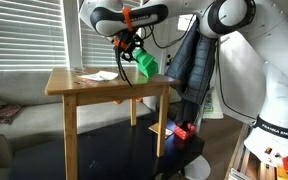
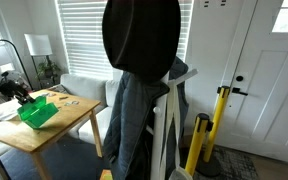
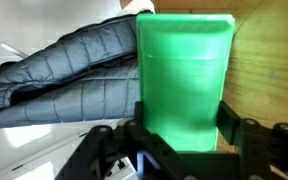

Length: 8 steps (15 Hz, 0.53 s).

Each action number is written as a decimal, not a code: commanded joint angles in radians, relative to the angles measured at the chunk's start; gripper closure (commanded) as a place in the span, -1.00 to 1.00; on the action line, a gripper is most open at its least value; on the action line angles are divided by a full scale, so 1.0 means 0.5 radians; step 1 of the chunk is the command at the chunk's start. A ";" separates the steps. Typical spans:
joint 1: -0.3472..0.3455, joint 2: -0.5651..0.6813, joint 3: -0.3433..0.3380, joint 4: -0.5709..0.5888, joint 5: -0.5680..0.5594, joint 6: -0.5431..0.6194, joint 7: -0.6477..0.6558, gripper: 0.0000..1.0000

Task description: Open the green container

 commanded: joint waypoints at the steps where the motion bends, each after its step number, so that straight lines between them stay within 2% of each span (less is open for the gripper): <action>1: 0.065 0.135 -0.077 0.257 -0.062 -0.129 -0.130 0.09; 8: 0.137 0.245 -0.195 0.449 -0.119 -0.197 -0.194 0.09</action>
